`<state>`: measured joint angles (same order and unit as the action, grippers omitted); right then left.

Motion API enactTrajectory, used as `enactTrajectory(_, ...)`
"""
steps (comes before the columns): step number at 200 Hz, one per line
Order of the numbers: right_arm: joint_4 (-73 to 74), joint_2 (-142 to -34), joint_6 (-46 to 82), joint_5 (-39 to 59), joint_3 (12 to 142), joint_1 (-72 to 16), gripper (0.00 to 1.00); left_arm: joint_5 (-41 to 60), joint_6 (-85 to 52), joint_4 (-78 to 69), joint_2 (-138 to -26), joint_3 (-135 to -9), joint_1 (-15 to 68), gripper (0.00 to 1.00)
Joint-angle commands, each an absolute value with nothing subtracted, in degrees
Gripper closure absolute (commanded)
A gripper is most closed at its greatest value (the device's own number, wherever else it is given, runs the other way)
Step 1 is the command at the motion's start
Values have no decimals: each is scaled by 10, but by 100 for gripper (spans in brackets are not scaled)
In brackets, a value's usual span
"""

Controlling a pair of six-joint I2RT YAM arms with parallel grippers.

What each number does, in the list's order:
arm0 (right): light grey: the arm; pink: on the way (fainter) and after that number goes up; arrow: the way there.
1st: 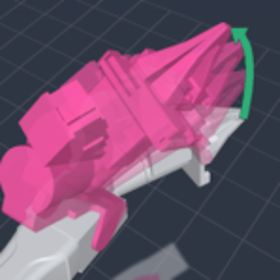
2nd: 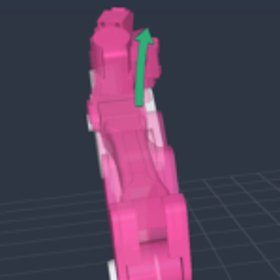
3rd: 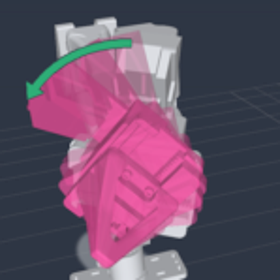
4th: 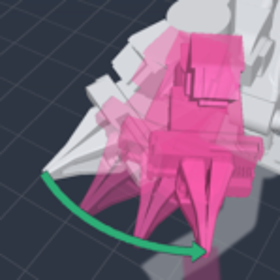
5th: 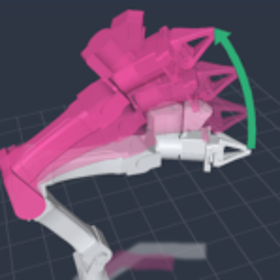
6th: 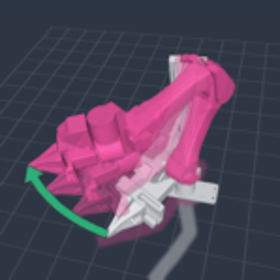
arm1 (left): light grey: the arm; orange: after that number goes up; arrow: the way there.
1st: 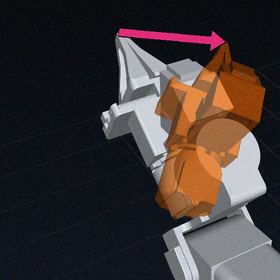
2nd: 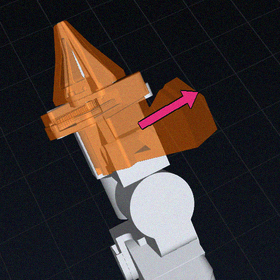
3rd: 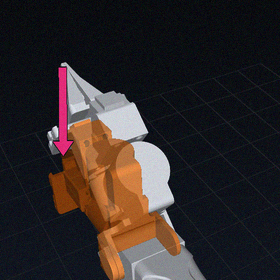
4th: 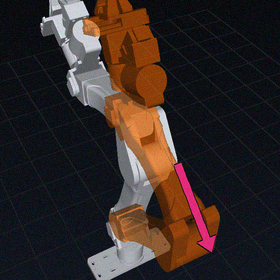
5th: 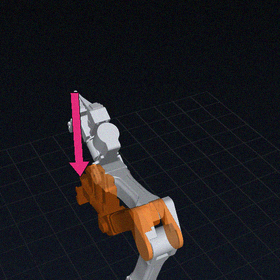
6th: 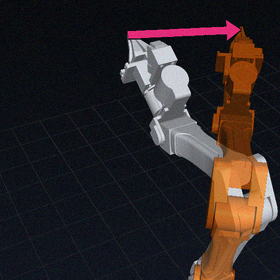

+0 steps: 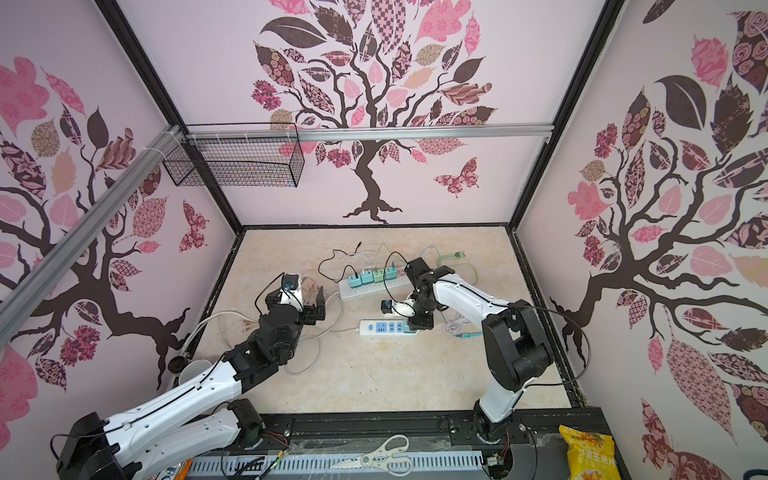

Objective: Insert the plug
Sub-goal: 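Lower the teal charger into the blue socket with the right gripper, then open the right gripper and raise it off the plugged teal charger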

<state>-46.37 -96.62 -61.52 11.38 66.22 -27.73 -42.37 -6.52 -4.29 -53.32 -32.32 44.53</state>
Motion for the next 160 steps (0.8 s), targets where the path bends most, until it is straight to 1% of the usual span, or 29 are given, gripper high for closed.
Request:
enactTrajectory(1,-474,-1001,-588,116,615,-293,82,-424,-67,-49,-538,-313,444,2)
enactTrajectory(13,-472,-982,-581,121,614,-293,68,-423,-69,-45,-540,-316,443,2)
enactTrajectory(22,-466,-968,-572,119,614,-293,54,-425,-70,-43,-541,-317,444,2)
enactTrajectory(33,-465,-954,-561,110,616,-293,19,-430,-72,-43,-543,-318,443,2)
enactTrajectory(35,-465,-951,-558,108,616,-293,7,-430,-73,-43,-542,-319,443,2)
enactTrajectory(36,-465,-950,-556,107,617,-293,4,-430,-72,-43,-542,-319,443,2)
enactTrajectory(38,-466,-948,-553,105,618,-293,1,-430,-72,-43,-542,-319,443,2)
enactTrajectory(67,-510,-925,-524,94,626,-293,0,-424,-86,-29,-542,-327,443,2)
enactTrajectory(110,-562,-873,-510,90,593,-293,0,-431,-109,-15,-553,-338,436,2)
enactTrajectory(160,-554,-808,-497,89,528,-293,0,-432,-160,17,-559,-357,424,2)
